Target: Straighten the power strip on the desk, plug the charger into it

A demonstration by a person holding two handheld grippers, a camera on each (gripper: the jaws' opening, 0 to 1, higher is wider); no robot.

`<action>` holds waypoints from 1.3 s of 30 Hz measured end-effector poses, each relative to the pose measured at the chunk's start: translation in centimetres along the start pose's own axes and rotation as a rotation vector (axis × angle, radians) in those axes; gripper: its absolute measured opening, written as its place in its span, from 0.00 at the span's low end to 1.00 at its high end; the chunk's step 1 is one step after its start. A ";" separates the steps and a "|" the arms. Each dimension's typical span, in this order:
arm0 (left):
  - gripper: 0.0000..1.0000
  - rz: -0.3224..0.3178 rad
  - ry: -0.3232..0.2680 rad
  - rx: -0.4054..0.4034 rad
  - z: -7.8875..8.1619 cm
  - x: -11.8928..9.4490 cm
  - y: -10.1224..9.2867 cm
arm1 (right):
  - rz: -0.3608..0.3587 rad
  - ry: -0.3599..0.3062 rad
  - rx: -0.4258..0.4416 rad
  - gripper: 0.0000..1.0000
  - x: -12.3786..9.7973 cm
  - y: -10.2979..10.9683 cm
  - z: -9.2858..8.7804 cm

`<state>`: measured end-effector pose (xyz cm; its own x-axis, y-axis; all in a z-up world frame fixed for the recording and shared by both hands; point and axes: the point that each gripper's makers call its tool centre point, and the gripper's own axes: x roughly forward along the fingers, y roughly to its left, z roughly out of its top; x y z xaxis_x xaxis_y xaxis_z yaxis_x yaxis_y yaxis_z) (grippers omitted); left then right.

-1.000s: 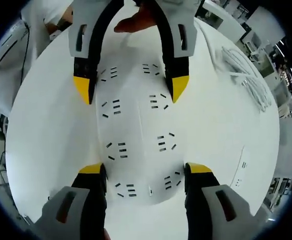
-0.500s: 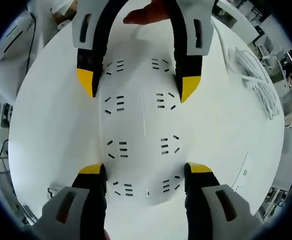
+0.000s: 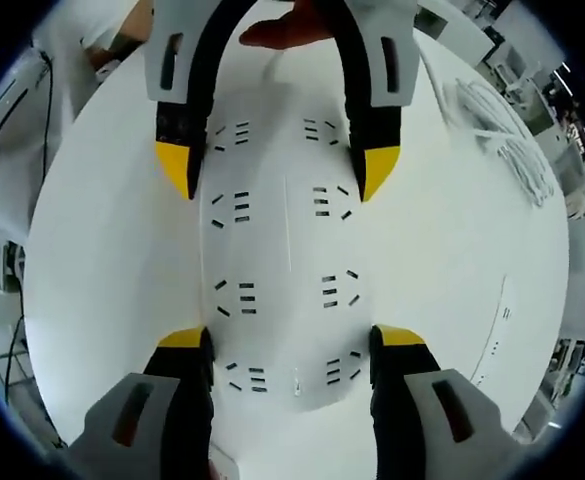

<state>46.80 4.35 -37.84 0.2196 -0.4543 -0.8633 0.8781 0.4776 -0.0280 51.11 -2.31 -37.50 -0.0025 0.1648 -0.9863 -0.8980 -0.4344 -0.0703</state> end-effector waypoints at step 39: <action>0.70 -0.090 0.011 0.155 -1.1 -1.0 -1.1 | -0.022 -0.003 0.237 0.62 -0.4 3.2 0.0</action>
<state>45.18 5.10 -37.44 0.1336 -0.4813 -0.8663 0.9491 0.3136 -0.0279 48.27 -3.79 -37.34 0.0169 0.1746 -0.9845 -0.9759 -0.2112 -0.0542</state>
